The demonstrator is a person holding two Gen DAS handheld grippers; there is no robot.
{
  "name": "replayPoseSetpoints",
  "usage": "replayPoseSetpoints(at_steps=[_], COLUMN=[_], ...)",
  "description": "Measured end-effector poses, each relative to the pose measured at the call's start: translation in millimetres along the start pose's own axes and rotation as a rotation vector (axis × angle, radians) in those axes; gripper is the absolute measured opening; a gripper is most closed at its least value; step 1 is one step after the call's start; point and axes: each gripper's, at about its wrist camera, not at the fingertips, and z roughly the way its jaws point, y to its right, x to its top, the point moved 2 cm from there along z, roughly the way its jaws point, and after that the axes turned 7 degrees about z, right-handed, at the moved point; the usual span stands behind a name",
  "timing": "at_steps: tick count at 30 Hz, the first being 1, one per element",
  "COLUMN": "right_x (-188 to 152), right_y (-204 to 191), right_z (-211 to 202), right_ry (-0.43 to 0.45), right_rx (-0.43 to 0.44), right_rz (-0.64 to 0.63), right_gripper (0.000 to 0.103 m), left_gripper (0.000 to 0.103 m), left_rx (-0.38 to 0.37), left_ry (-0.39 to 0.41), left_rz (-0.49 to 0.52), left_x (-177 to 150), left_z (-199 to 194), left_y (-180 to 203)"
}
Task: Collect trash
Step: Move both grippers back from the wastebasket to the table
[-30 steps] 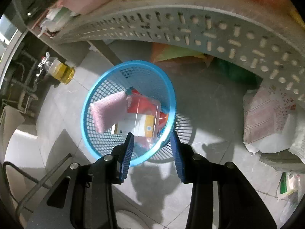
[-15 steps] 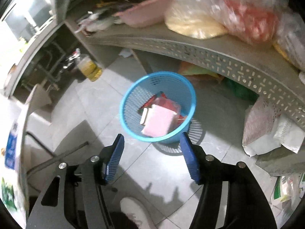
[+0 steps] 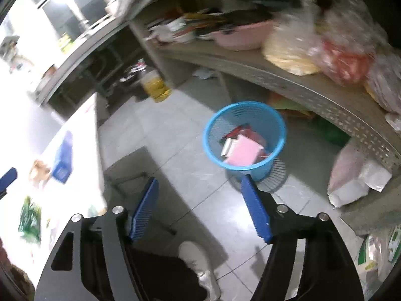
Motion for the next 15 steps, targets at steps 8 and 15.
replayPoseSetpoints(at_steps=[8,15], right_x=[-12,-25], right_y=[-63,-113], right_z=[-24,-36], right_ry=[-0.011,-0.057], right_rx=[0.096,0.185], right_rz=[-0.117,-0.223], right_gripper=[0.073,0.073], left_gripper=[0.085,0.087], left_rx=[0.105,0.184], left_ry=[0.055,0.126], left_rz=[-0.038,-0.098], left_x=[-43,-83], left_z=[-63,-116], left_y=[-42,-70])
